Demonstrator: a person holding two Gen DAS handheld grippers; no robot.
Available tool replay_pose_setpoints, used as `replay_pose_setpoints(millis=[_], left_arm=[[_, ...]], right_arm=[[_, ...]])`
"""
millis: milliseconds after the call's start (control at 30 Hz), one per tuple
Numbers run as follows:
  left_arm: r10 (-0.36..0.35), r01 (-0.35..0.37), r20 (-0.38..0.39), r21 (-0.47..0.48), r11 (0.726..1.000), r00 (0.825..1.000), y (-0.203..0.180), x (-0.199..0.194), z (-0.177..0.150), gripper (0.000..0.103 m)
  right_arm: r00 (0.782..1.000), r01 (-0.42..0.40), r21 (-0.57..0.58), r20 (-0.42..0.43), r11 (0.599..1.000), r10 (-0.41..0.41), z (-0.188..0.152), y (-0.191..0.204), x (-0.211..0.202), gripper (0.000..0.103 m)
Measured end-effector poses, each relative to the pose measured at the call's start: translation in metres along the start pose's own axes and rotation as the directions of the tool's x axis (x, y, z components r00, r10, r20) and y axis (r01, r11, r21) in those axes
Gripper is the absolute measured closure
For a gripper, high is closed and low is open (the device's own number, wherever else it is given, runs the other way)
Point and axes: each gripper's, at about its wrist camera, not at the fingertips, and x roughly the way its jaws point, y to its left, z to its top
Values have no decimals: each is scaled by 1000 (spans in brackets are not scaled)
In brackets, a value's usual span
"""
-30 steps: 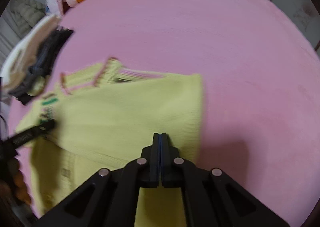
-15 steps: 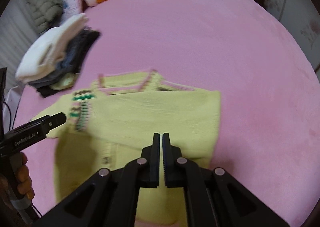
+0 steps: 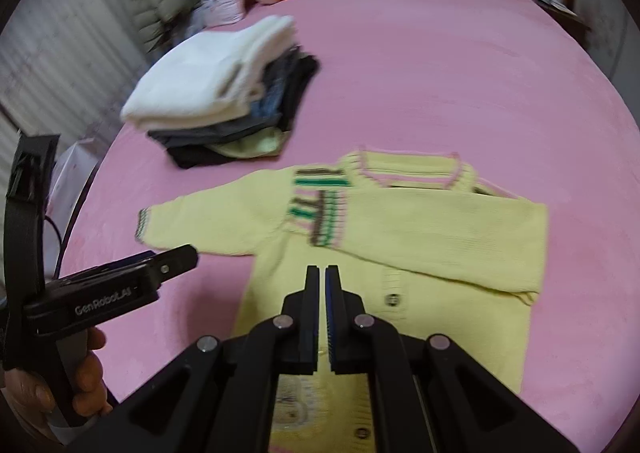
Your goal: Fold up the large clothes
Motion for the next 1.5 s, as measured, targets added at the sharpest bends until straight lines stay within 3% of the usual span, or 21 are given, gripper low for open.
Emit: replay_pose_setpoints(millis=[267,367,600,733,1000,1133,1233,1267,1300,1333,1367,1467,1500], left_arm=[[-43,42,-5,-80,996,999,39,-2,-7,38],[-51,51,2,-130,990,999,61,1,-12,27],[-75,77,18,-308,948,997,136,23,-12,20],[-145,145,35,-448,882,989,185,46,-4,19],[-206,227,109,-655,721,972,245,104,6,21],[-177,251,177,-686,683,968,251,114,8,21],[-161,266,214,-688,675,963,252,116,13,21],[-151,270,229,-687,675,962,252,116,14,29],[-147,282,250,-679,678,957,252,114,16,52],[-154,293,260,-670,682,953,252,114,21,67],[-158,290,252,-665,688,955,251,114,26,95],[-145,281,254,-664,693,956,246,112,34,96],[-138,280,262,-648,708,955,241,106,37,96]], right_arm=[[998,-51,-68,-25,996,50,-2,45,10,100],[997,-66,-101,-35,993,62,-2,61,17,100],[996,-83,-118,-53,990,77,2,82,41,98],[995,-86,-88,-56,992,81,4,85,54,86],[993,-106,-84,-65,991,101,8,97,72,85],[993,-106,-78,-66,991,101,8,97,77,85],[992,-108,-55,-75,993,104,6,92,81,85],[992,-108,-48,-76,993,104,6,90,81,85],[992,-106,-41,-77,993,103,5,87,81,85],[992,-104,-34,-76,994,101,4,84,81,85],[992,-101,-29,-74,994,99,3,82,81,85],[993,-92,-2,-69,996,91,1,71,77,85],[994,-89,6,-68,996,89,0,67,76,85]])
